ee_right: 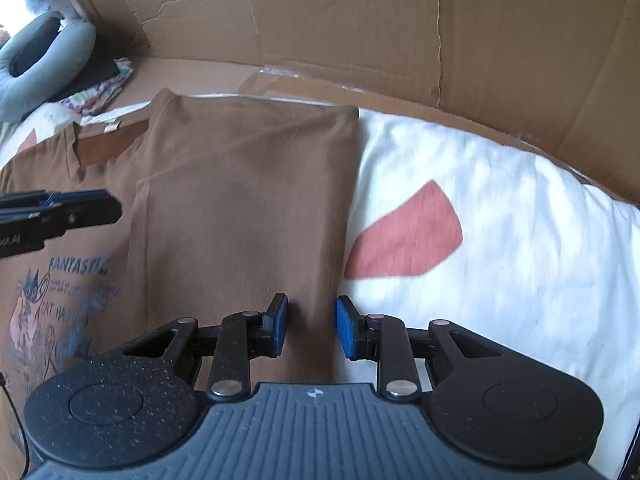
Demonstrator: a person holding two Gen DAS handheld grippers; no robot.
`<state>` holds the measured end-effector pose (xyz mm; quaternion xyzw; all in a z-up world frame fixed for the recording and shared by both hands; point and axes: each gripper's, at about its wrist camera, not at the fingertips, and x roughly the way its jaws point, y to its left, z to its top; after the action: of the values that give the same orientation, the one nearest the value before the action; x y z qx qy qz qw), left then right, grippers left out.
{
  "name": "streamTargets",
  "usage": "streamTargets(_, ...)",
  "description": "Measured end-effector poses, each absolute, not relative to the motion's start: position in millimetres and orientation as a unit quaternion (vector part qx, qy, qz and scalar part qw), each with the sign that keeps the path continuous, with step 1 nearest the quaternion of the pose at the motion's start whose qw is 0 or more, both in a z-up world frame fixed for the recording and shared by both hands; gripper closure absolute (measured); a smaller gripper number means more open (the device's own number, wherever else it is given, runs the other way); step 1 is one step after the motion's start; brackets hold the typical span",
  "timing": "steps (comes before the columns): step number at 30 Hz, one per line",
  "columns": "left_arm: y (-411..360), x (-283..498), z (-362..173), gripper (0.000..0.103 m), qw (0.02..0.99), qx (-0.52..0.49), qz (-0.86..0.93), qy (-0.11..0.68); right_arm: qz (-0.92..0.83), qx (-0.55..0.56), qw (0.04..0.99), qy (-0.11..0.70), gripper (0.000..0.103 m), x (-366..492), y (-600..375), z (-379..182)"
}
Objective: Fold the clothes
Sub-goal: 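Open the left tool and pull both tools back from the folded side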
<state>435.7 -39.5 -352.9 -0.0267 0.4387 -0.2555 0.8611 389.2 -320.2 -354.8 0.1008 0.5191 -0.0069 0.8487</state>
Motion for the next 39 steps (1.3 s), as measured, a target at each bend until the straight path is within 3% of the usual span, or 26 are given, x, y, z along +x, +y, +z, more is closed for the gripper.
streamTargets(39,-72,352,-383,0.076,0.793,0.021,-0.358,0.493,-0.027,0.078,0.837,0.540,0.073,324,-325,-354)
